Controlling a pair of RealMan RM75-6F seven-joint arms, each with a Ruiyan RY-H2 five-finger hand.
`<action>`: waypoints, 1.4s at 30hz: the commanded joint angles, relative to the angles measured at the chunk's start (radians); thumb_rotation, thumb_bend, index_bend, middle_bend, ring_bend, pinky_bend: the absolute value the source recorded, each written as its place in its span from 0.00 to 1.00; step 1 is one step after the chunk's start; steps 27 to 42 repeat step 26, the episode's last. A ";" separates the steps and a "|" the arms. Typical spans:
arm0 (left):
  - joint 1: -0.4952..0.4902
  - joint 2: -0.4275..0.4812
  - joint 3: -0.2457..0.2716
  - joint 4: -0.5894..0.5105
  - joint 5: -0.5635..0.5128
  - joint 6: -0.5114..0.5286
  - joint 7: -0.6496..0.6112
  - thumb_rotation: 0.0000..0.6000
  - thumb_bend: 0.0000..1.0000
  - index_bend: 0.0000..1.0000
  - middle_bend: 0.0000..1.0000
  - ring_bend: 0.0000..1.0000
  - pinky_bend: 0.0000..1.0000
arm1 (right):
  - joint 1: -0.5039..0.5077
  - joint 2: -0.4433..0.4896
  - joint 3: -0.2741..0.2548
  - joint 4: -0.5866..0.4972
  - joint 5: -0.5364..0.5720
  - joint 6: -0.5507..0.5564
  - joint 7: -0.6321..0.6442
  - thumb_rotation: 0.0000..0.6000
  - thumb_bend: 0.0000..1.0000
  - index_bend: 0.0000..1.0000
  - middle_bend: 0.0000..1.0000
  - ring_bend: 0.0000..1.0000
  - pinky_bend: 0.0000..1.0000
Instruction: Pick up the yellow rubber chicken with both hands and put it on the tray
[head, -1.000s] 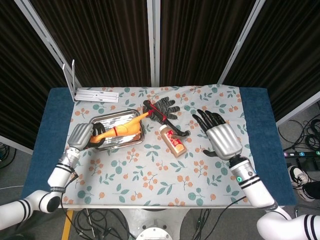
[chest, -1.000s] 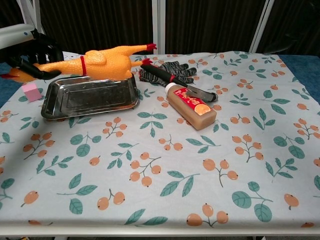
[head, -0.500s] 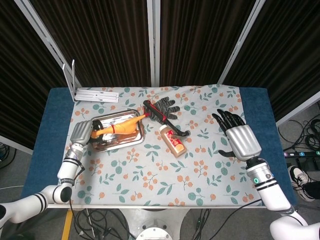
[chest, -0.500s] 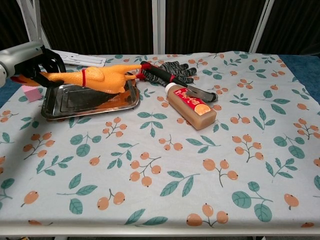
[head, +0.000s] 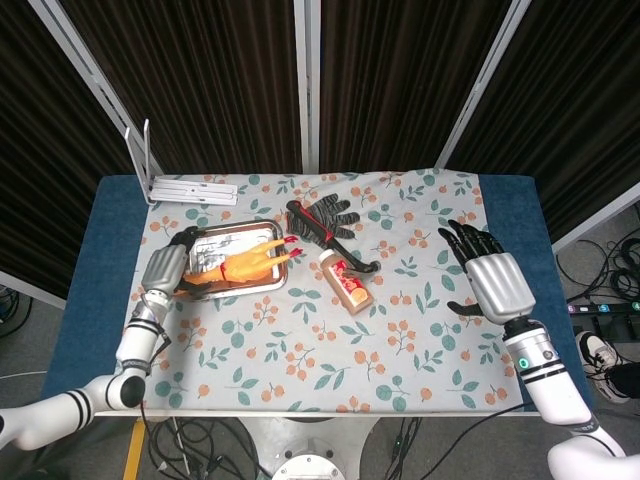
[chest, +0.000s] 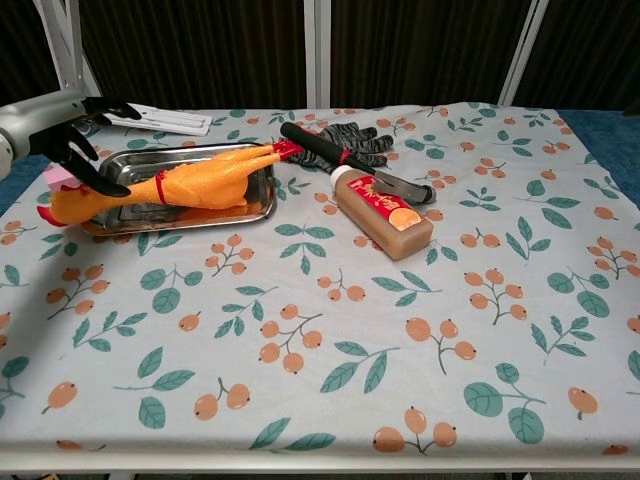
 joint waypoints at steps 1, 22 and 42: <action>0.032 0.073 0.000 -0.088 0.029 0.035 -0.012 1.00 0.14 0.19 0.16 0.12 0.30 | -0.020 0.015 -0.008 0.009 -0.014 0.000 0.019 1.00 0.00 0.00 0.00 0.04 0.13; 0.437 0.407 0.210 -0.374 0.348 0.533 -0.017 1.00 0.14 0.23 0.18 0.12 0.29 | -0.377 -0.044 -0.163 0.308 -0.355 0.297 0.409 1.00 0.23 0.00 0.09 0.04 0.13; 0.495 0.400 0.235 -0.393 0.372 0.602 0.003 1.00 0.14 0.23 0.18 0.12 0.28 | -0.427 -0.060 -0.174 0.315 -0.381 0.349 0.416 1.00 0.23 0.00 0.09 0.04 0.12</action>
